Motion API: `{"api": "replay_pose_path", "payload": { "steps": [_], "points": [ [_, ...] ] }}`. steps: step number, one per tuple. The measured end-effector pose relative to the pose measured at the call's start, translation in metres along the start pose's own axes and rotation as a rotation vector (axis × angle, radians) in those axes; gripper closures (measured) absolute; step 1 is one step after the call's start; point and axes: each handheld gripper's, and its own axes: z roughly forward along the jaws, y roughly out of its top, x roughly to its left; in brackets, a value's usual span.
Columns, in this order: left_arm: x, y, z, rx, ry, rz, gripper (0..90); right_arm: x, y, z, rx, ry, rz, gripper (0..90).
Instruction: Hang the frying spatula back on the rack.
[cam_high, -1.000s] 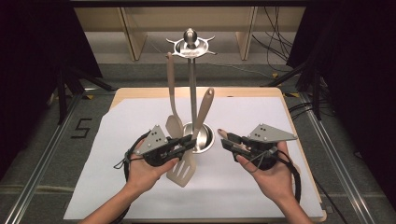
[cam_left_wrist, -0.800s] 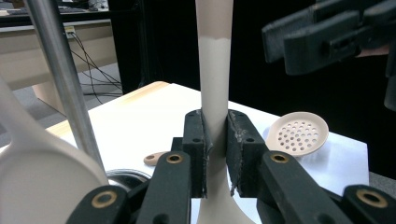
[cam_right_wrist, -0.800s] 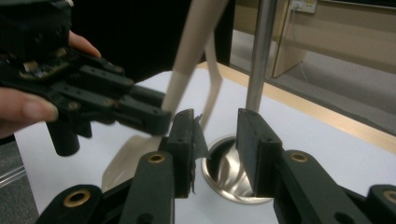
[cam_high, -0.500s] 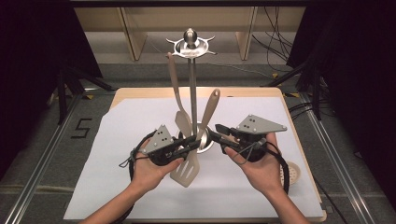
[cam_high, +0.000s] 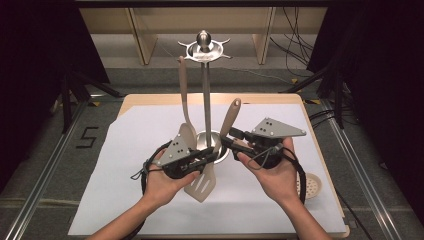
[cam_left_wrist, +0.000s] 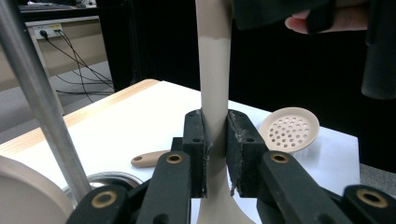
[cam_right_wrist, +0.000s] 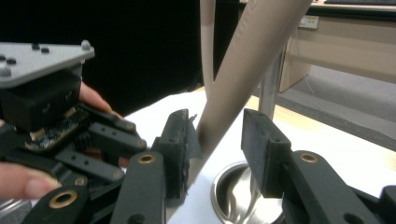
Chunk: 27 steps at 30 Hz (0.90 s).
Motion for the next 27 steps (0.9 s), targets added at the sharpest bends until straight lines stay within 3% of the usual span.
{"api": "replay_pose_path", "payload": {
  "steps": [2,4,9,12,13,14,17,18,20,27],
  "points": [
    [-0.002,0.0,0.0,0.006,-0.003,-0.004,77.8,0.001,0.001,0.0,-0.005,-0.007,0.021,62.8],
    [-0.003,-0.001,0.001,0.008,-0.006,0.002,77.8,-0.001,0.002,0.001,-0.018,0.013,0.019,64.0],
    [-0.004,-0.001,0.002,0.012,-0.019,0.001,77.6,-0.001,0.002,0.0,-0.021,0.012,0.029,70.1],
    [-0.004,-0.001,0.003,0.019,-0.033,-0.002,77.5,-0.003,0.002,0.001,-0.032,0.057,0.067,73.9],
    [-0.002,-0.001,0.004,0.021,-0.045,0.027,77.4,-0.003,0.002,0.0,-0.028,0.067,0.072,75.2],
    [-0.002,-0.001,0.005,0.023,-0.048,0.022,77.3,-0.002,0.001,0.0,-0.031,0.088,0.1,76.4],
    [-0.001,0.0,0.006,0.032,-0.078,0.021,75.8,-0.002,0.002,0.001,-0.022,0.096,0.054,76.7],
    [-0.001,0.0,0.006,0.033,-0.093,0.021,73.4,0.0,0.002,0.001,-0.006,0.106,0.065,76.8],
    [-0.001,0.002,0.005,0.036,-0.119,0.032,64.8,-0.001,0.003,0.001,0.011,0.106,0.02,76.8],
    [-0.001,0.009,0.001,0.024,-0.162,0.044,54.9,-0.006,0.004,-0.003,0.041,0.16,-0.041,76.7]
  ]
}}
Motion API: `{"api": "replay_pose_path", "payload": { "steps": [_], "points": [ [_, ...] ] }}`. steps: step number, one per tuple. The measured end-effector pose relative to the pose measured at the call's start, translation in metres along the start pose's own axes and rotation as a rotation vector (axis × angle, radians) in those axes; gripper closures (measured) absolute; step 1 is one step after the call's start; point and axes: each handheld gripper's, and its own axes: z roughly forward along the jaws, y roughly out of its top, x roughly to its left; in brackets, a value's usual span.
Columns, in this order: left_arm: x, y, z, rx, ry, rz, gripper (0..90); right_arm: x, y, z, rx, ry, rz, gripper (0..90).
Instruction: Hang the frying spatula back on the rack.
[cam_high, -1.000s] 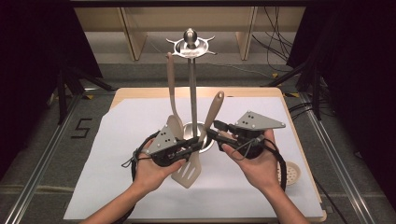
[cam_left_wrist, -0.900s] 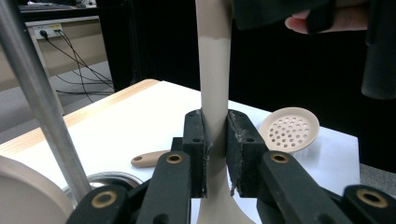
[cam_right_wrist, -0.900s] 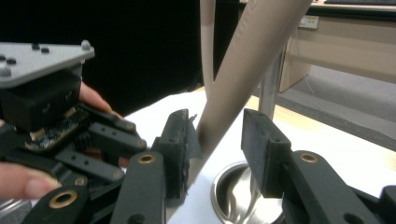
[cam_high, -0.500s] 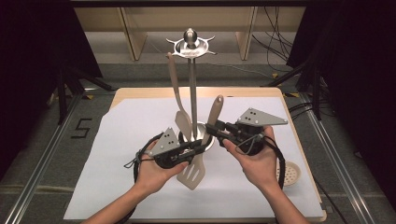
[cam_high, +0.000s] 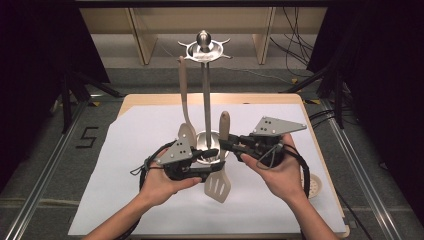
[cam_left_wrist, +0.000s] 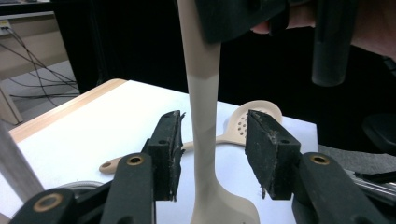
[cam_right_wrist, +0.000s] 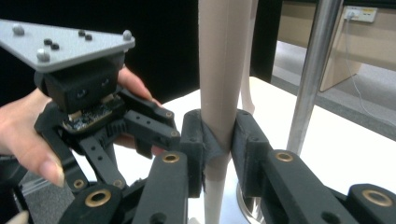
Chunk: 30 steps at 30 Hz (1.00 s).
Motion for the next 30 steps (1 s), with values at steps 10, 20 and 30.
{"api": "replay_pose_path", "payload": {
  "steps": [10,20,30],
  "points": [
    [-0.001,0.007,0.002,0.007,-0.036,-0.029,56.8,0.001,-0.003,0.0,0.002,0.053,0.008,76.7],
    [0.003,0.011,0.002,0.007,-0.051,-0.016,65.0,0.003,-0.004,0.002,0.001,0.088,-0.001,76.7],
    [0.003,0.016,-0.002,0.012,-0.003,-0.024,75.9,0.002,-0.004,0.002,-0.047,0.093,-0.002,72.9]
  ]
}}
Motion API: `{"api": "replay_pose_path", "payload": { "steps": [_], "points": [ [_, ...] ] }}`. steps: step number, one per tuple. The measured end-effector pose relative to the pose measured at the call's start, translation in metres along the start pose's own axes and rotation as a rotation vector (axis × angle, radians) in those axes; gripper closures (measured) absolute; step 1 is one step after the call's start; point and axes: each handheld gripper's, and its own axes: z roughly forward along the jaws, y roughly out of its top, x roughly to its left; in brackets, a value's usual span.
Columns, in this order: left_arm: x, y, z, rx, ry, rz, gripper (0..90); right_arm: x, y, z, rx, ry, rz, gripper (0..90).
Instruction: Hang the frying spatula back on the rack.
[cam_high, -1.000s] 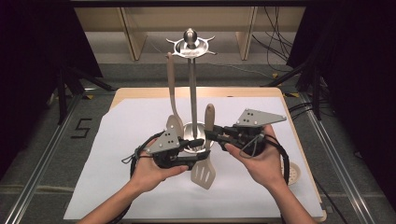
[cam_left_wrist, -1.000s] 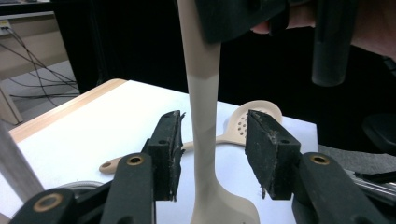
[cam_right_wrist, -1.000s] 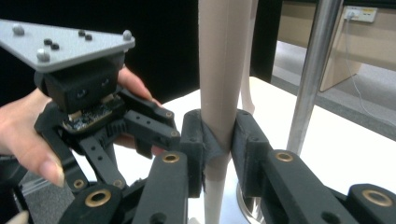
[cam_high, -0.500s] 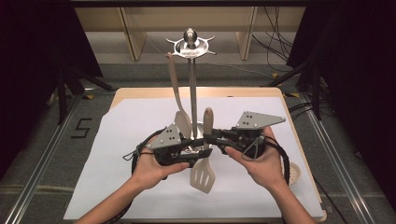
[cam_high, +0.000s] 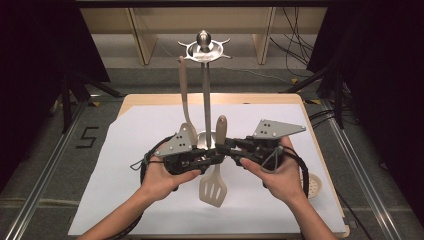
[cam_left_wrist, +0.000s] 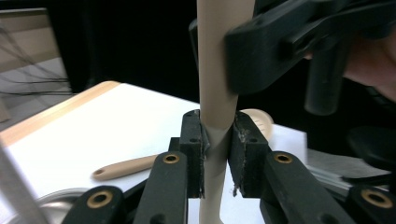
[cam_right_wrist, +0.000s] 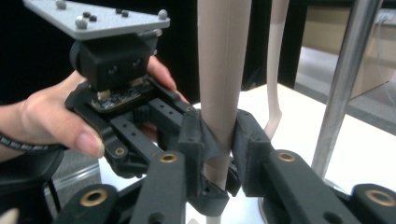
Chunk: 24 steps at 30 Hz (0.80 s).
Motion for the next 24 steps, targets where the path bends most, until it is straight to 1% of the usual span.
{"api": "replay_pose_path", "payload": {
  "steps": [2,3,4,5,6,7,8,9,10,11,12,13,14,15,16,18,19,20,21,22,23,24],
  "points": [
    [0.0,0.001,-0.001,0.0,0.023,-0.001,76.0,0.0,0.0,-0.002,-0.005,-0.015,0.011,66.3],
    [0.001,0.002,-0.002,-0.007,0.03,-0.007,76.1,0.0,0.0,-0.003,-0.026,-0.017,0.016,64.9],
    [0.001,0.003,-0.004,-0.008,0.045,-0.023,76.1,0.002,0.0,-0.006,-0.022,-0.024,0.051,64.3],
    [0.002,0.004,-0.004,-0.015,0.05,-0.023,76.2,0.0,0.0,-0.008,-0.037,-0.025,0.041,64.0],
    [0.003,0.005,-0.006,-0.011,0.064,-0.017,76.2,-0.001,0.0,-0.01,-0.049,-0.033,0.035,63.9],
    [0.003,0.006,-0.007,-0.018,0.074,-0.023,76.2,-0.001,-0.001,-0.014,-0.059,-0.048,0.051,63.9],
    [0.003,0.007,-0.008,-0.015,0.084,-0.022,76.2,-0.003,-0.002,-0.016,-0.073,-0.066,0.035,63.9],
    [0.004,0.008,-0.008,-0.019,0.093,-0.024,76.2,-0.004,-0.003,-0.018,-0.079,-0.068,0.054,63.9],
    [0.004,0.009,-0.009,-0.014,0.103,-0.021,76.2,-0.005,-0.004,-0.021,-0.082,-0.085,0.063,64.0],
    [0.005,0.01,-0.009,-0.02,0.113,-0.024,76.2,-0.007,-0.006,-0.023,-0.093,-0.096,0.073,64.0],
    [0.005,0.011,-0.01,-0.019,0.125,-0.03,76.2,-0.009,-0.007,-0.025,-0.091,-0.113,0.085,64.1],
    [0.005,0.012,-0.011,-0.011,0.143,-0.027,76.2,-0.011,-0.01,-0.028,-0.088,-0.137,0.087,64.1],
    [0.005,0.013,-0.011,-0.009,0.152,-0.028,76.2,-0.014,-0.013,-0.03,-0.085,-0.155,0.105,64.1],
    [0.005,0.013,-0.012,-0.007,0.161,-0.018,76.2,-0.016,-0.015,-0.031,-0.087,-0.175,0.1,64.1],
    [0.005,0.014,-0.012,-0.009,0.174,-0.026,76.2,-0.018,-0.018,-0.033,-0.081,-0.191,0.12,64.1],
    [0.005,0.015,-0.012,-0.008,0.183,-0.03,76.2,-0.022,-0.024,-0.036,-0.06,-0.238,0.111,64.0],
    [0.005,0.016,-0.012,-0.012,0.185,-0.034,76.2,-0.021,-0.025,-0.037,-0.046,-0.252,0.129,63.9],
    [0.006,0.017,-0.013,-0.011,0.187,-0.031,76.1,-0.025,-0.027,-0.038,-0.039,-0.279,0.093,63.6],
    [0.005,0.017,-0.013,-0.013,0.192,-0.033,76.2,-0.025,-0.03,-0.039,-0.036,-0.274,0.113,63.4],
    [0.006,0.018,-0.013,-0.006,0.196,-0.024,76.2,-0.026,-0.032,-0.04,-0.032,-0.278,0.123,63.2],
    [0.006,0.019,-0.012,-0.006,0.203,-0.022,76.2,-0.026,-0.034,-0.041,-0.023,-0.299,0.128,62.9],
    [0.006,0.02,-0.012,-0.007,0.209,-0.02,76.2,-0.027,-0.037,-0.042,-0.017,-0.304,0.126,62.7]
  ]
}}
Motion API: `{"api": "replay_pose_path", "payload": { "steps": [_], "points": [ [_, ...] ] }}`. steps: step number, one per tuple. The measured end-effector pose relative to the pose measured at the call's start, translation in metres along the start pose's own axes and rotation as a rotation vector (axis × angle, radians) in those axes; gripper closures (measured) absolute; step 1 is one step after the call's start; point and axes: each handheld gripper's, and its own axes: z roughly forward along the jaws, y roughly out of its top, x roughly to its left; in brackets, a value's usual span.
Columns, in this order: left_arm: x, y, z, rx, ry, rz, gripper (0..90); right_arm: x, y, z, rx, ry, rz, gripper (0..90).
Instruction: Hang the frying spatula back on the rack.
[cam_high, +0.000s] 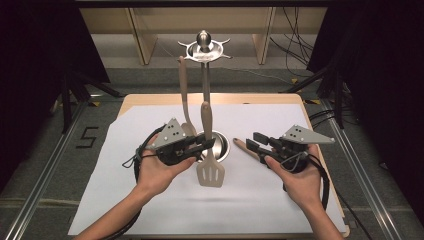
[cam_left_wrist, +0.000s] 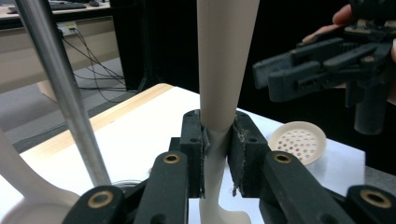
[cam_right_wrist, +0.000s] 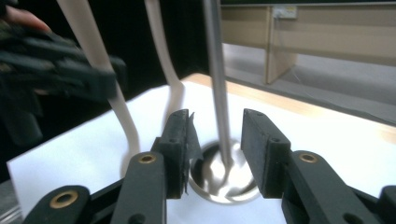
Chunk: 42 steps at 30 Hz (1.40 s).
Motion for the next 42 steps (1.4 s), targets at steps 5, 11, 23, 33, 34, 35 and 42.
{"api": "replay_pose_path", "payload": {
  "steps": [5,11,23,33,34,35,42],
  "points": [
    [0.002,0.006,0.001,0.014,0.014,0.007,76.2,-0.006,-0.011,-0.002,0.045,-0.038,0.003,60.8],
    [0.004,0.012,0.003,0.015,0.034,0.008,76.2,-0.013,-0.022,-0.002,0.068,-0.052,0.015,60.2],
    [0.009,0.022,0.005,0.047,0.07,0.011,76.2,-0.021,-0.029,-0.001,0.112,-0.054,0.028,58.5],
    [0.016,0.031,0.006,0.059,0.072,0.012,76.2,-0.023,-0.031,-0.001,0.109,-0.059,0.045,58.3],
    [0.017,0.032,0.007,0.065,0.072,0.014,76.2,-0.023,-0.031,-0.001,0.11,-0.059,0.044,58.2],
    [0.017,0.033,0.007,0.065,0.072,0.013,76.2,-0.023,-0.031,-0.001,0.11,-0.058,0.046,58.3],
    [0.021,0.039,0.008,0.069,0.072,0.015,76.2,-0.023,-0.031,-0.001,0.112,-0.058,0.054,58.3]
  ]
}}
